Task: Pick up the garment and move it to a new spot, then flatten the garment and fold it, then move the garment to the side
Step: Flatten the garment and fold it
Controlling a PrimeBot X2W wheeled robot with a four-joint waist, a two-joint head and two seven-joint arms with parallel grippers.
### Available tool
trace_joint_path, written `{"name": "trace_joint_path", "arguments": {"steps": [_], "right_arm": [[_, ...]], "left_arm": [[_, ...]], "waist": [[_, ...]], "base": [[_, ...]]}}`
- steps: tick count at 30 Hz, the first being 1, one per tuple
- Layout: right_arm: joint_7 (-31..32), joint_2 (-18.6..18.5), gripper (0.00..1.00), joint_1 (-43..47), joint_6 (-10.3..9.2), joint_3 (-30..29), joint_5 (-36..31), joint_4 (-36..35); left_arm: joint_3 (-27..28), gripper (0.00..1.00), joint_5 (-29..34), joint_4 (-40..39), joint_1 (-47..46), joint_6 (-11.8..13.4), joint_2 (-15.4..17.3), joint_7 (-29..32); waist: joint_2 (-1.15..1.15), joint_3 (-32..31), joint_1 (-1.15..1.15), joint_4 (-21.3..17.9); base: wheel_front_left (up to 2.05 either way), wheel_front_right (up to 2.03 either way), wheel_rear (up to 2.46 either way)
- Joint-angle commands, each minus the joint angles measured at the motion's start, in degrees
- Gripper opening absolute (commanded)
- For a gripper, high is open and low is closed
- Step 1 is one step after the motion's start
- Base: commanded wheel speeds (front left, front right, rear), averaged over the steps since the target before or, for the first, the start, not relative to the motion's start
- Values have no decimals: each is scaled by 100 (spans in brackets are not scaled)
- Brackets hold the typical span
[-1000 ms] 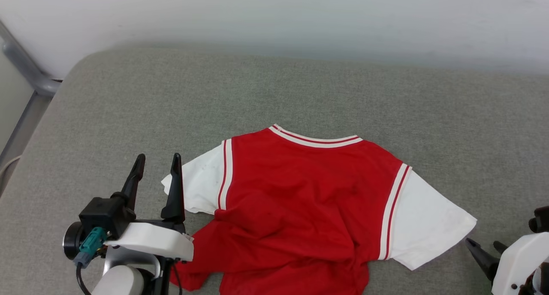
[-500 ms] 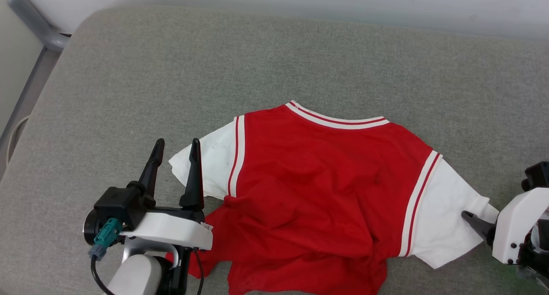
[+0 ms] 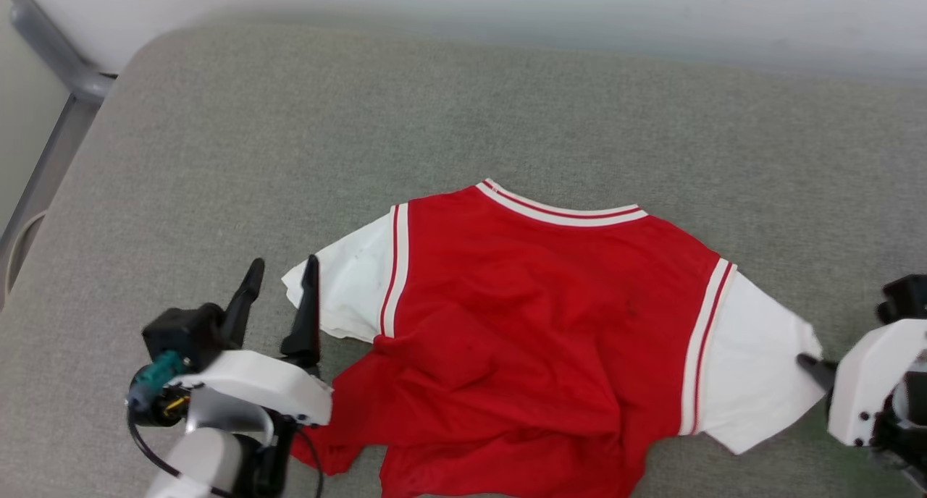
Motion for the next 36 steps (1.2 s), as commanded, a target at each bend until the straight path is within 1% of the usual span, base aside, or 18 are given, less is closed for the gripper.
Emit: {"name": "trace_joint_path", "arguments": {"steps": [1, 3, 4, 6, 10, 12, 17, 20, 24, 28, 32, 33, 34, 35, 36], "right_arm": [[-97, -36, 0, 86, -11, -153, -85, -163], [-152, 1, 0, 176, -9, -266, -142, -337], [-152, 1, 0, 176, -9, -266, -142, -337], [-179, 49, 0, 232, -10, -392, -202, -499], [-146, 165, 0, 328, -9, -520, -271, -780], [-141, 223, 0, 372, -10, -593, -290, -881], [-140, 373, 0, 289, -9, -563, -316, -1068], [-173, 435, 0, 214, -9, -487, -287, -1086], [-233, 489, 0, 164, -9, -421, -266, -1057], [-272, 505, 0, 92, -9, -368, -237, -1010], [-297, 494, 0, 85, -9, -373, -212, -935], [-302, 488, 0, 73, -9, -384, -212, -920], [-308, 486, 0, 58, -9, -378, -212, -903], [-299, 491, 0, 55, -9, -376, -178, -888], [-296, 477, 0, 56, -9, -375, -173, -868]], "left_arm": [[79, 100, -232, 111, -153, -111, 111, 325], [133, 100, -463, 222, -219, -191, 247, 787], [133, 100, -463, 222, -219, -191, 247, 787], [203, 100, -725, 287, -360, -290, 374, 1248], [248, 100, -1128, 453, -612, -430, 754, 2319], [179, 100, -1330, 511, -763, -509, 903, 2904], [76, 100, -1690, 706, -1191, -533, 1246, 4206], [31, 100, -1788, 874, -1445, -546, 1345, 4641], [-41, 100, -1832, 1133, -1766, -554, 1388, 4988], [-155, 100, -1904, 1490, -1951, -564, 1333, 5296], [-439, 99, -1854, 1775, -1949, -634, 1204, 5592], [-501, 50, -1914, 1840, -1943, -670, 1119, 5670], [-562, 26, -1920, 1890, -1935, -720, 1058, 5693], [-602, 0, -1888, 1947, -1942, -724, 1022, 5674], [-615, 0, -1931, 2011, -1930, -742, 962, 5667]], "waist": [[0, -115, 0, -72], [0, -175, 0, -147], [0, -175, 0, -147], [0, -204, 0, -220], [0, -158, 0, -443], [0, -93, 0, -542], [0, 184, 0, -814], [0, 338, 0, -959], [0, 498, 0, -1093], [0, 576, 0, -1190], [0, 613, 0, -1230], [0, 622, 0, -1231], [0, 618, 0, -1234], [0, 613, 0, -1234], [0, 602, 0, -1227]], "base": [[0, 0, 0], [0, 0, 0], [0, 0, 0], [0, 0, 0], [0, 0, 0], [0, 0, 0], [0, 0, 0], [0, 0, 0], [0, 0, 0], [0, 0, 0], [0, 0, 0], [0, 0, 0], [0, 0, 0], [0, 0, 0], [0, 0, 0]]}}
